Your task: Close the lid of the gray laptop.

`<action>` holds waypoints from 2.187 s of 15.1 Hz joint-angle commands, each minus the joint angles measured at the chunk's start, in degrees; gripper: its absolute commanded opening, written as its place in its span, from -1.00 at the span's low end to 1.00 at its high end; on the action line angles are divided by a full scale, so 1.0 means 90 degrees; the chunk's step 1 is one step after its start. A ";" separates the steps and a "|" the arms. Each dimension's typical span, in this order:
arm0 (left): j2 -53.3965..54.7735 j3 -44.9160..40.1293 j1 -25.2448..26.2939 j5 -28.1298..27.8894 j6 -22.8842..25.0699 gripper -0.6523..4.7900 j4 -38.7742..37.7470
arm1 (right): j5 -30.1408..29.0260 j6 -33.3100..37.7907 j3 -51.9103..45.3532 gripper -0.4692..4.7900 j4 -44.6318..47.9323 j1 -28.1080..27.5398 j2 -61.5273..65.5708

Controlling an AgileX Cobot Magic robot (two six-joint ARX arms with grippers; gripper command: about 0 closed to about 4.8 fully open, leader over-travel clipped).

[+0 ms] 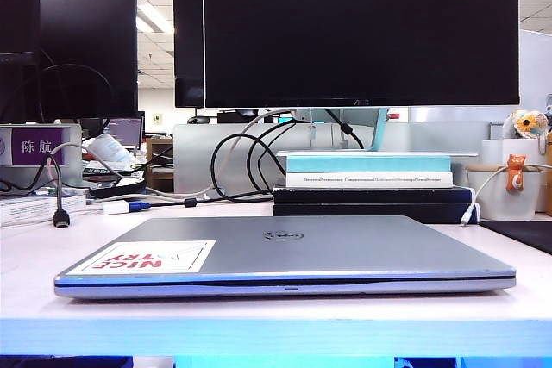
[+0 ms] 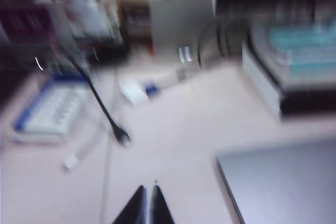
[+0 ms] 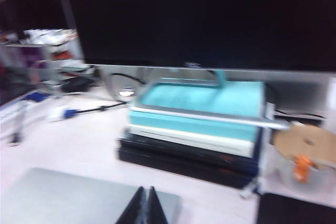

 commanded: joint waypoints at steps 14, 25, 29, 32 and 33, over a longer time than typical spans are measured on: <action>-0.2045 -0.2118 0.0155 -0.0712 -0.0177 -0.78 0.1200 | 0.1379 -0.0304 -0.3019 -0.84 0.1100 0.0236 -0.2293; -0.2055 -0.2560 0.0160 -0.0833 0.0510 -0.78 0.1627 | 0.1540 -0.0075 -0.3021 -0.84 0.0250 0.0236 -0.2268; -0.2055 -0.2560 0.0158 -0.0833 0.0510 -0.78 0.1634 | 0.1523 0.0379 -0.3021 -0.84 -0.0775 0.0236 -0.2266; -0.2057 -0.2560 0.0158 -0.0833 0.0510 -0.78 0.1634 | 0.1540 0.0384 -0.3019 -0.84 -0.0702 0.0236 -0.2261; -0.2057 -0.2560 0.0158 -0.0833 0.0510 -0.78 0.1634 | 0.1540 0.0393 -0.3019 -0.84 -0.0719 0.0236 -0.2261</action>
